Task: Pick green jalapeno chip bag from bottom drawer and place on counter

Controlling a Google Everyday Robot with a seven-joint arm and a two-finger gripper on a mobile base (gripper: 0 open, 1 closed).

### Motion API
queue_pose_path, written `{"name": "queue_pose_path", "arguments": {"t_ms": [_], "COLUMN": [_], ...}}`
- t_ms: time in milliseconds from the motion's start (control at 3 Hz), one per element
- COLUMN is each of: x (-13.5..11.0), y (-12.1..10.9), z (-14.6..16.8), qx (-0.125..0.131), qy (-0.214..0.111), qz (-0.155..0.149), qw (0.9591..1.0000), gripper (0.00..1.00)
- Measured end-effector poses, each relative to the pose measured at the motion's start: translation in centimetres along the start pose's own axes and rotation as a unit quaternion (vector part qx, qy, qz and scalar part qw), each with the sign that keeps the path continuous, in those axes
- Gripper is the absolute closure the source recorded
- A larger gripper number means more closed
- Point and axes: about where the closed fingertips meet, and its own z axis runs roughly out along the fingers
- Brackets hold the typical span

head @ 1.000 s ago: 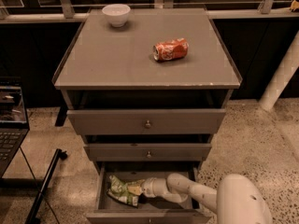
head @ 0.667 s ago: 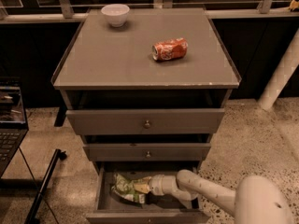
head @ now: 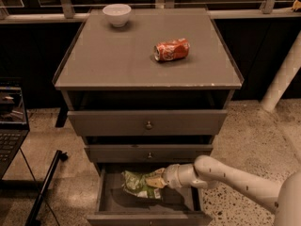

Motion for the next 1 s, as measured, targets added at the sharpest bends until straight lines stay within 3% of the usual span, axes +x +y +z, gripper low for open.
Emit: {"name": "queue_pose_path", "arguments": {"t_ms": [333,667,1000], "x": [-1.0,-5.4,-10.9], "y": [1.0,4.3,10.7], "z": [0.1,-2.2,-5.6], "qx": [-0.004,0.013,0.038], "qy": [0.002,-0.014,-0.025], "qz": [0.001,-0.009,-0.040], "qw": [1.0000,0.9998,0.9982], "gripper": [1.00,1.00,1.00]}}
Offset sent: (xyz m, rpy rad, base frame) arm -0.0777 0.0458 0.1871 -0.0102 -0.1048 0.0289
